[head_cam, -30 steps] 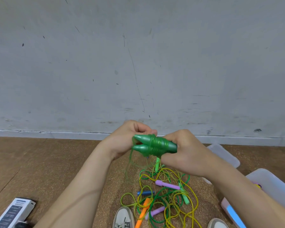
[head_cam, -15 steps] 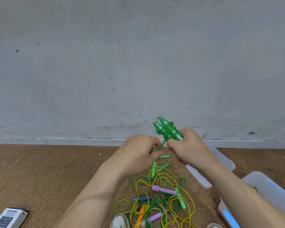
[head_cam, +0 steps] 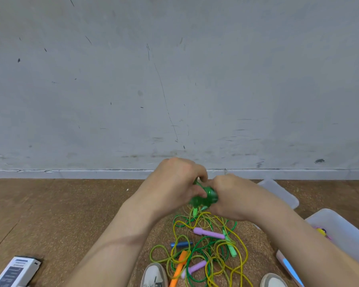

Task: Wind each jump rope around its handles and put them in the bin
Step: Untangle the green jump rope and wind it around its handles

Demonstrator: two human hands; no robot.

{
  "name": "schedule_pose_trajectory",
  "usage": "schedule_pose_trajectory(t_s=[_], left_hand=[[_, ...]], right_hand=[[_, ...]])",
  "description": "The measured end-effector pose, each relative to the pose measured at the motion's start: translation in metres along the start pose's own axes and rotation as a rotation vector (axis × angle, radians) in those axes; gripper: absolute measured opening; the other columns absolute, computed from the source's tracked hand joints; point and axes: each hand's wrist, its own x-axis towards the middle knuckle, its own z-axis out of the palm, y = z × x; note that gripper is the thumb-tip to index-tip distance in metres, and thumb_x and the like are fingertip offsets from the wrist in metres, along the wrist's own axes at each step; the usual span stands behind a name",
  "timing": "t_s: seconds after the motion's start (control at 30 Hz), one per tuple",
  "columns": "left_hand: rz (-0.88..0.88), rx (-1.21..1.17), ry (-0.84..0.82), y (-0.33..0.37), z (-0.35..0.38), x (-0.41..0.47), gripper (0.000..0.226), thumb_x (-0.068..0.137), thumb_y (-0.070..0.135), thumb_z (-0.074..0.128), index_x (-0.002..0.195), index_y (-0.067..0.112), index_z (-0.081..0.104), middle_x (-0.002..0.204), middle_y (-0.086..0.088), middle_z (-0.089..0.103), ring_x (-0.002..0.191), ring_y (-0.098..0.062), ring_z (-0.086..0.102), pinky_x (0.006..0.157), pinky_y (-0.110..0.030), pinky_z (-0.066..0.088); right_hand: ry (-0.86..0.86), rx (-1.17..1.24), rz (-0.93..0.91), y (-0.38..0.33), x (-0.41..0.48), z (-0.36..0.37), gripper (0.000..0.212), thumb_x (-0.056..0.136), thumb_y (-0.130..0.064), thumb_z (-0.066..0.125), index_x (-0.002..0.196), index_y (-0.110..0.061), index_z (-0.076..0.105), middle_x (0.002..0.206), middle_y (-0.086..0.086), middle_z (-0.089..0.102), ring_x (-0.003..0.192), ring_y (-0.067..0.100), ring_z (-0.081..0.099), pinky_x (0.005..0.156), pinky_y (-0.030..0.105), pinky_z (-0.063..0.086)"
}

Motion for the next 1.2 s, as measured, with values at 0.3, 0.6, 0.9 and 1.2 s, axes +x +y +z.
schedule_pose_trajectory(t_s=[0.3, 0.6, 0.9, 1.2], left_hand=[[-0.303, -0.882, -0.269, -0.029, 0.005, -0.006, 0.01, 0.072, 0.017, 0.079, 0.064, 0.02, 0.074, 0.056, -0.002, 0.062, 0.048, -0.006, 0.048, 0.049, -0.018, 0.039], [-0.398, -0.959, -0.264, -0.04, 0.031, -0.001, 0.031, 0.097, 0.02, 0.051, 0.069, 0.016, 0.064, 0.041, 0.004, 0.041, 0.039, -0.008, 0.028, 0.039, -0.018, 0.02], [-0.067, -0.038, -0.152, -0.013, 0.033, 0.0, 0.018, 0.096, 0.03, 0.046, 0.091, 0.019, 0.059, 0.077, -0.004, 0.063, 0.078, -0.025, 0.056, 0.067, -0.036, 0.045], [0.045, 0.124, -0.019, 0.005, 0.012, 0.0, 0.019, 0.088, 0.039, 0.059, 0.098, 0.025, 0.066, 0.093, 0.003, 0.063, 0.09, -0.02, 0.056, 0.072, -0.032, 0.039]], right_hand=[[0.067, 0.045, -0.353, 0.003, -0.011, -0.002, 0.011, 0.076, -0.023, 0.063, 0.079, -0.024, 0.053, 0.069, -0.004, 0.049, 0.068, 0.015, 0.047, 0.06, 0.032, 0.04], [0.046, 0.89, -0.071, 0.003, -0.006, -0.006, 0.023, 0.081, 0.0, 0.054, 0.07, -0.017, 0.063, 0.053, 0.004, 0.058, 0.046, 0.015, 0.052, 0.046, 0.024, 0.035], [0.216, 0.855, 0.252, 0.016, 0.01, 0.004, 0.027, 0.075, -0.009, 0.06, 0.051, -0.013, 0.048, 0.045, 0.003, 0.042, 0.04, 0.017, 0.037, 0.044, 0.023, 0.027], [-0.029, 0.274, 0.143, 0.017, 0.012, 0.007, 0.015, 0.075, -0.027, 0.067, 0.07, -0.021, 0.055, 0.064, -0.003, 0.053, 0.062, 0.018, 0.053, 0.052, 0.025, 0.038]])
